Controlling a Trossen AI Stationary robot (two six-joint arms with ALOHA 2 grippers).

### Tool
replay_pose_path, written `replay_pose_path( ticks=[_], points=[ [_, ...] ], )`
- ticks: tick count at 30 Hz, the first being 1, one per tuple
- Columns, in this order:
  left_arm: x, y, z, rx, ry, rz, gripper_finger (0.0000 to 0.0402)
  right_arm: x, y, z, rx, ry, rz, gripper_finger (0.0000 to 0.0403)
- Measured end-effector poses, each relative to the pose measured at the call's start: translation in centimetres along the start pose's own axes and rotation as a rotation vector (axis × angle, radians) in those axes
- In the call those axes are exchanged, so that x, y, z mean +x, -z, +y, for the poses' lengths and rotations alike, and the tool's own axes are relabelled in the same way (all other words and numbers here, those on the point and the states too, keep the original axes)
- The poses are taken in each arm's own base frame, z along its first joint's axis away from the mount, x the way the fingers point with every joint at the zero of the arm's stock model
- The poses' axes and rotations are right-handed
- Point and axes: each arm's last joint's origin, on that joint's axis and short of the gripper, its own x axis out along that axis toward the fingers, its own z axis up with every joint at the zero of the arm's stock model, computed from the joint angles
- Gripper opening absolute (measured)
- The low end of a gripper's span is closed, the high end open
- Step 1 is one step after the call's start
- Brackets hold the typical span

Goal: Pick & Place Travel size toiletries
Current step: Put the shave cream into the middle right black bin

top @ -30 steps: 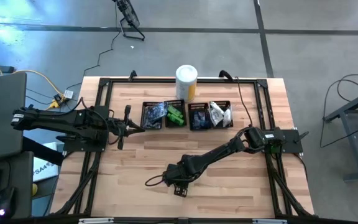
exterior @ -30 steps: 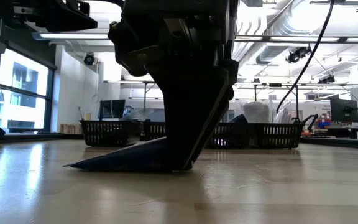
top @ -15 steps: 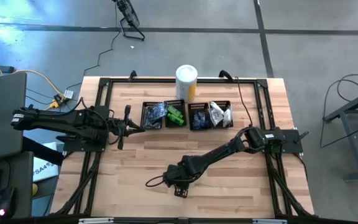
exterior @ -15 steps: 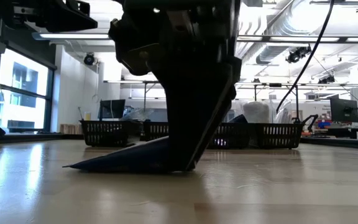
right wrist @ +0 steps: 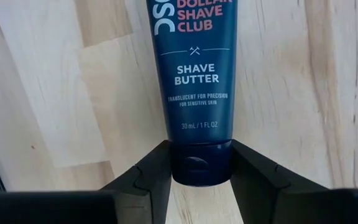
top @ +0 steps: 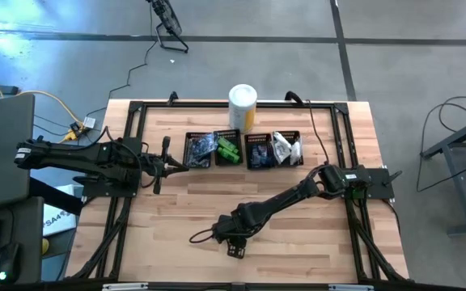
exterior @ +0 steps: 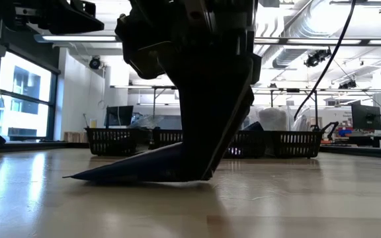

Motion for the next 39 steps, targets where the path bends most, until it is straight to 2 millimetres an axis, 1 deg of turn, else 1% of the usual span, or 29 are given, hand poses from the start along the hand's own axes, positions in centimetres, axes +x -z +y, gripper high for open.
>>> replay_pose_path(
  ticks=[5,11,15,18,21,26,32,35,39],
  points=[
    [0.0,0.0,0.0,0.0,0.0,0.0,0.0006,-0.1,-0.2,-0.2,0.002,-0.002,-0.004,0.0136],
    [0.0,0.0,0.0,0.0,0.001,0.0,0.0006,-0.5,-0.6,-0.6,0.012,-0.005,-0.015,0.0131],
    [0.0,0.0,0.0,0.0,0.002,0.001,0.0006,-1.4,-0.9,-0.7,0.016,-0.011,-0.037,0.0134],
    [0.0,0.1,0.0,0.0,0.004,0.005,0.0006,-2.7,-0.9,-0.8,0.018,0.005,-0.058,0.0133],
    [0.0,0.0,0.0,0.0,0.007,0.003,0.0006,-4.6,-1.0,-0.9,0.024,0.024,-0.101,0.013],
    [0.0,0.0,0.0,0.0,0.007,0.002,0.0006,-8.9,-0.6,-1.8,0.067,0.11,-0.177,0.0135],
    [0.0,0.0,0.0,0.0,0.006,0.002,0.0006,-13.4,0.3,-3.9,0.144,0.274,-0.235,0.013],
    [0.0,0.0,0.0,0.0,0.005,0.002,0.0006,-14.8,0.4,-5.1,0.17,0.349,-0.257,0.0131],
    [0.0,0.0,0.0,0.0,0.005,0.002,0.0006,-15.6,0.1,-7.1,0.204,0.426,-0.238,0.0136]
  ],
)
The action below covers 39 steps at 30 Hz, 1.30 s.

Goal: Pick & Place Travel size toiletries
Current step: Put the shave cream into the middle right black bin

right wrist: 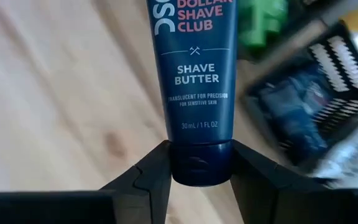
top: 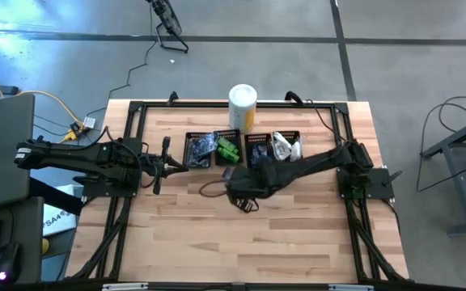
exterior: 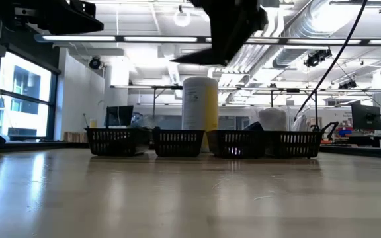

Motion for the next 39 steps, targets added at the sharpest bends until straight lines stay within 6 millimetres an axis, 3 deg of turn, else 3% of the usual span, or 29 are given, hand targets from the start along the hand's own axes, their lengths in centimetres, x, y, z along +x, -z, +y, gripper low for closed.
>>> replay_pose_path(
  ticks=[9,20,30,39],
  points=[
    [0.0,0.0,0.0,0.0,0.0,0.001,0.0006,2.1,-1.7,-4.7,0.026,0.183,0.136,0.0134],
    [0.0,0.0,0.0,0.0,0.001,0.004,0.0006,3.9,-4.0,-9.7,0.112,0.233,0.209,0.0134],
    [0.0,0.3,-0.2,-0.001,0.015,0.035,0.0006,8.5,-1.7,-11.3,0.105,0.318,0.338,0.0134],
    [0.0,0.3,-0.2,-0.001,0.016,0.035,0.0006,9.3,-1.9,-10.8,0.094,0.279,0.283,0.0144]
  ],
)
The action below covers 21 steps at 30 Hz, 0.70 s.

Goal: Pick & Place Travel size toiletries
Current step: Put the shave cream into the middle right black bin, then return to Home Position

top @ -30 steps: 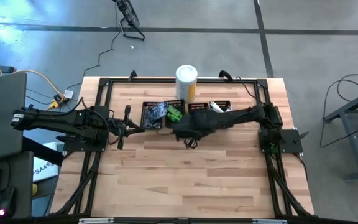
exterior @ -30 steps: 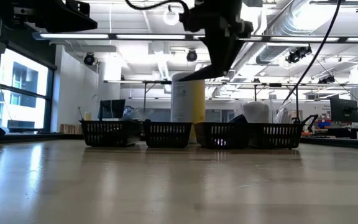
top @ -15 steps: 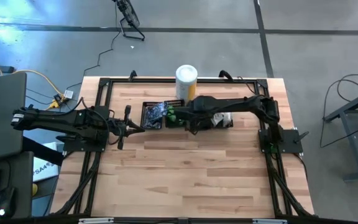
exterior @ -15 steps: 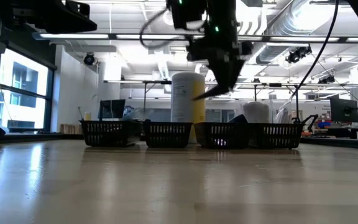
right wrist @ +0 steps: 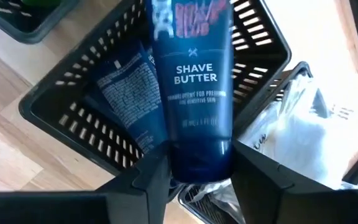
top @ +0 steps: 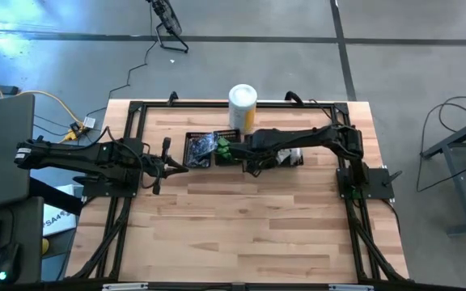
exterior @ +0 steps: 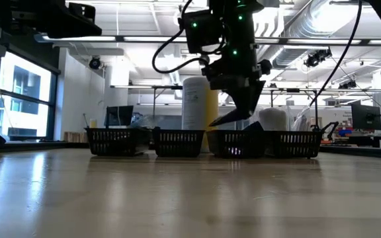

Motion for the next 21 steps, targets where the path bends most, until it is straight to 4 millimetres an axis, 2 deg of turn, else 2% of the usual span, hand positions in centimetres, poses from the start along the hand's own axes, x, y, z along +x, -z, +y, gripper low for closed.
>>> replay_pose_path(
  ticks=[7,11,16,21],
  points=[
    [0.0,0.0,0.0,0.0,0.0,0.0,0.0006,0.0,0.0,0.0,0.001,-0.002,-0.002,0.0179],
    [0.0,0.0,0.0,0.0,0.0,0.0,0.0006,-0.1,0.1,-0.1,-0.004,0.003,0.011,0.018],
    [0.0,0.0,0.0,0.0,0.0,0.0,0.0006,-1.3,0.4,-0.1,0.002,0.011,0.011,0.0137],
    [0.0,0.0,0.0,0.014,0.001,0.0,0.0006,-3.0,0.4,1.5,-0.003,-0.031,-0.103,0.0067]
  ],
)
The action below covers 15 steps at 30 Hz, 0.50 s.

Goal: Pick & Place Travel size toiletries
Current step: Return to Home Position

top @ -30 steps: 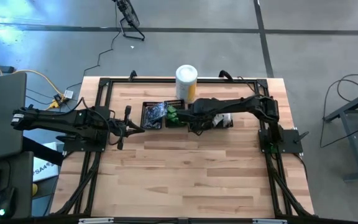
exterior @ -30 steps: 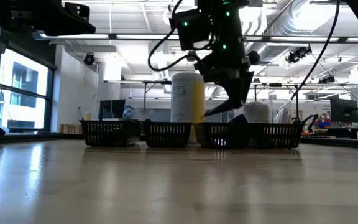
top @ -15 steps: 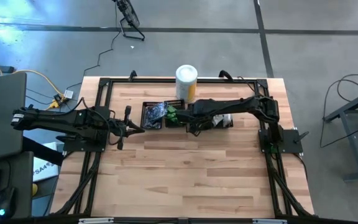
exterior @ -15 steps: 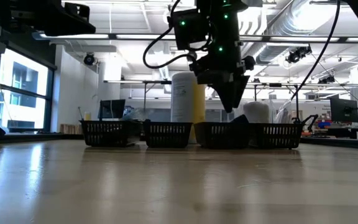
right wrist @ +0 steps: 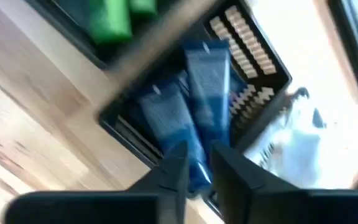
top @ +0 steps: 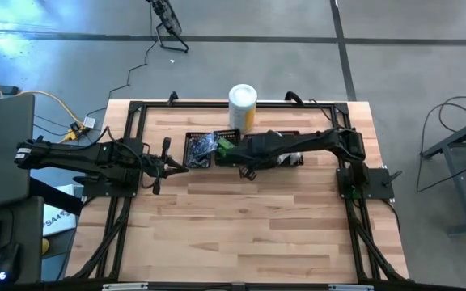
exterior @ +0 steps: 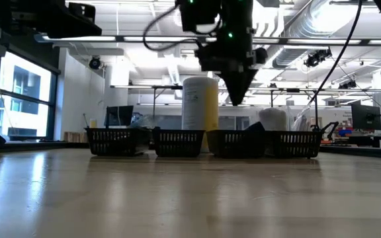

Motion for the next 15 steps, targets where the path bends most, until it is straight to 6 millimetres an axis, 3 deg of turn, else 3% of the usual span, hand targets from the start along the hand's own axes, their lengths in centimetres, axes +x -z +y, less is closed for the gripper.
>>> replay_pose_path(
  ticks=[5,15],
  points=[
    [0.0,0.0,0.0,0.016,0.003,-0.002,0.0006,-1.3,0.6,2.4,-0.044,-0.032,-0.133,0.001],
    [0.0,0.1,-0.1,0.009,0.01,0.011,0.0006,-3.4,1.7,6.7,-0.158,-0.214,-0.311,0.0002]
  ],
)
